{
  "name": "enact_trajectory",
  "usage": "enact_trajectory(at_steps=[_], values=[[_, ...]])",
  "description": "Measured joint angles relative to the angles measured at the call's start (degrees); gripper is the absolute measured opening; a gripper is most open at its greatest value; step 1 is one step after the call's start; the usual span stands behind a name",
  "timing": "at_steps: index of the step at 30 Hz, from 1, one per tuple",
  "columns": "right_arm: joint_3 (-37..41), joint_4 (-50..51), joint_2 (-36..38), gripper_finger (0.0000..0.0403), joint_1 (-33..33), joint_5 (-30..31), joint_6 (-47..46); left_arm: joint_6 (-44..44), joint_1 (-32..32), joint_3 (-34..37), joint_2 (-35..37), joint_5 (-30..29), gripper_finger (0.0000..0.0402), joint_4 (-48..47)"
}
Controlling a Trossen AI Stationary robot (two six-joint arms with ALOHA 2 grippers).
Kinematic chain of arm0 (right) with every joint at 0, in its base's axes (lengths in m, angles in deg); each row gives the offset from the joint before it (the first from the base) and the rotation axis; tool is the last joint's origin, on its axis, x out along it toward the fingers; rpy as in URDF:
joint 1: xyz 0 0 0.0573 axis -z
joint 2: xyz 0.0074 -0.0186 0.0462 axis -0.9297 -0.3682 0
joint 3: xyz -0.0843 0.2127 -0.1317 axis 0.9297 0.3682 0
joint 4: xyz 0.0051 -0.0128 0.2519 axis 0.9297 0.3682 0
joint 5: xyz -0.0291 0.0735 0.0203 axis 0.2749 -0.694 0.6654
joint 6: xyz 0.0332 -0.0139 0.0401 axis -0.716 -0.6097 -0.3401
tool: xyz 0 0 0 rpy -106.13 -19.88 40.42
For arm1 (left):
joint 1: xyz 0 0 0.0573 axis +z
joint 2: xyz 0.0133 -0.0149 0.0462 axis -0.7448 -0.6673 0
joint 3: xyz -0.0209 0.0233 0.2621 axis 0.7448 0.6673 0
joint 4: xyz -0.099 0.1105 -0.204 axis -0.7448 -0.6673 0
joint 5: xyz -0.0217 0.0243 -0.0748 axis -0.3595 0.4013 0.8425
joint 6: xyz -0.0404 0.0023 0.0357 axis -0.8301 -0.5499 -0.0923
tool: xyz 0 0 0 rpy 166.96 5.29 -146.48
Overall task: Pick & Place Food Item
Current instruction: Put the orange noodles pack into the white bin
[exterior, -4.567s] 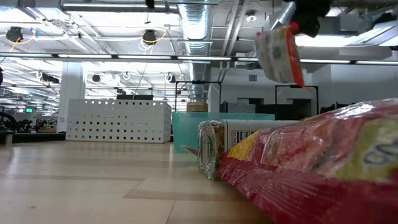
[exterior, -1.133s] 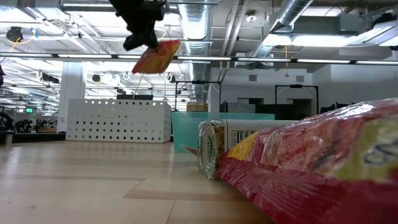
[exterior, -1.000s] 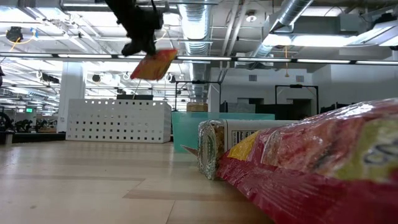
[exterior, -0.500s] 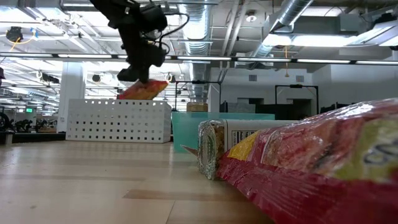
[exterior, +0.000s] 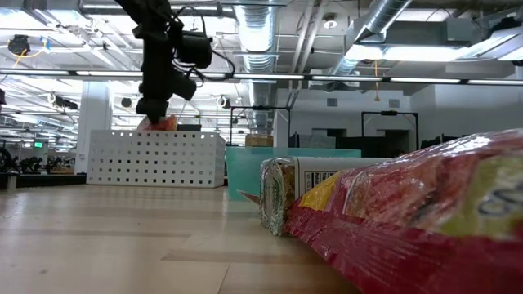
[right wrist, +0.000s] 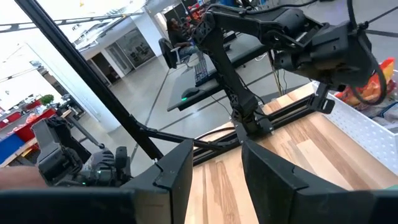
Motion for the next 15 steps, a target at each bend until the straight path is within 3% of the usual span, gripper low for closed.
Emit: enact_trajectory(at_steps=[6, 15], values=[[0.0, 0.02, 0.0, 0.0134, -0.04, 0.0, 0.01, -6.95, 4.6, -0.01, -1.11, 0.31, 0.0005, 0.06], [0.0, 0.04, -0.02, 0.0133, -0.15, 0.0, -0.15, -13.81, 11.34, 0.0, -1.12, 5.37, 0.0005, 0.82]])
